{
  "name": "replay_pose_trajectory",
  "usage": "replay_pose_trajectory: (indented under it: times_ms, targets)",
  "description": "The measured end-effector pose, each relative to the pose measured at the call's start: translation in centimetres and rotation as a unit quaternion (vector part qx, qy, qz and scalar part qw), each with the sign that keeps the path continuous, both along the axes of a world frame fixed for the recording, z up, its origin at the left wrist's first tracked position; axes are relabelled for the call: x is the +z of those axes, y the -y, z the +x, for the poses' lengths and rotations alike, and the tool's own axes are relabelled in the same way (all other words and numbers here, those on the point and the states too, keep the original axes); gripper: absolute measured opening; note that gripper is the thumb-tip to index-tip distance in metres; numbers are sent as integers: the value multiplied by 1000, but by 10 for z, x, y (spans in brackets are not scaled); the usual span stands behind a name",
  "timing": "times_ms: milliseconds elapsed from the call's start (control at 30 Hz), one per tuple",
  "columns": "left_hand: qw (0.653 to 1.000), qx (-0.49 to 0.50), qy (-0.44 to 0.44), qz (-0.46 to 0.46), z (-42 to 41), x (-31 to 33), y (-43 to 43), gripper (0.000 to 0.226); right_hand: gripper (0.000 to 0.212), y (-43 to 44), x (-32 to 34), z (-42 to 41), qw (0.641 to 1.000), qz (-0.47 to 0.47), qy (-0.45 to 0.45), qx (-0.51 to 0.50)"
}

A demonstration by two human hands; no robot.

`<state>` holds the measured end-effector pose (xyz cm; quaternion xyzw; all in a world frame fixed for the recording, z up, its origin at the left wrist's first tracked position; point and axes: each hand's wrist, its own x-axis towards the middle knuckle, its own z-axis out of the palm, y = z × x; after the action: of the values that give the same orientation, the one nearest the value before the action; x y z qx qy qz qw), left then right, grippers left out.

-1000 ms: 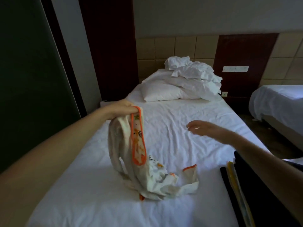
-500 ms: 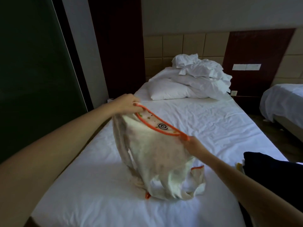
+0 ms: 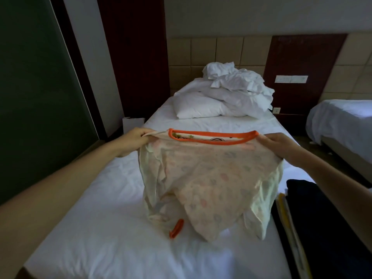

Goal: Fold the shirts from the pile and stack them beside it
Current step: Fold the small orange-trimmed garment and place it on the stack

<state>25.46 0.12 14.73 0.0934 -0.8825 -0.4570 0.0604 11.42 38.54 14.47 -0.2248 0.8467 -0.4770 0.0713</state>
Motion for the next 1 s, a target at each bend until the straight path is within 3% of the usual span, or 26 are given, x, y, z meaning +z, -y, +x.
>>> replay_pose_trajectory:
  times_ms: [67, 167, 267, 333, 400, 500, 600, 667, 700, 800, 900, 1000]
  targets:
    - [994, -8, 91, 67, 1, -4, 2, 29, 36, -7, -3, 1, 997, 30, 31, 62]
    - [981, 7, 189, 42, 2, -16, 11, 31, 47, -12, -14, -7, 990, 46, 54, 123]
    - [984, 78, 89, 133, -8, -30, 12, 25, 35, -8, -31, -15, 993, -9, 63, 94]
    - [965, 117, 12, 235, -15, -30, 5, 20, 22, 1, -36, -16, 995, -54, 56, 59]
    - [939, 127, -7, 320, -16, -23, -1, 17, 19, 8, -31, -15, 994, -92, 47, 25]
    - [931, 73, 106, 342, -3, -10, -1, 22, 18, 3, -22, -13, 982, -106, 121, 102]
    - [932, 10, 272, 241, 16, -13, -1, 25, 58, -14, -28, -10, 946, 16, 248, 209]
    - [914, -37, 335, 225, 20, -25, -1, 52, 52, -20, -42, -10, 929, 112, 278, 216]
    - [907, -57, 348, 231, 18, -33, 1, 66, 44, -20, -50, -14, 933, 116, 284, 190]
    - [920, -44, 300, 248, -2, -51, 8, 84, 23, -10, -60, -28, 972, 56, 219, 71]
    - [943, 43, 196, 264, -38, -42, 15, 46, 24, 9, -46, -51, 990, -8, 137, -14]
    - [959, 92, 85, 255, -78, -7, 21, 39, 19, 29, -11, -81, 988, -100, 93, -74]
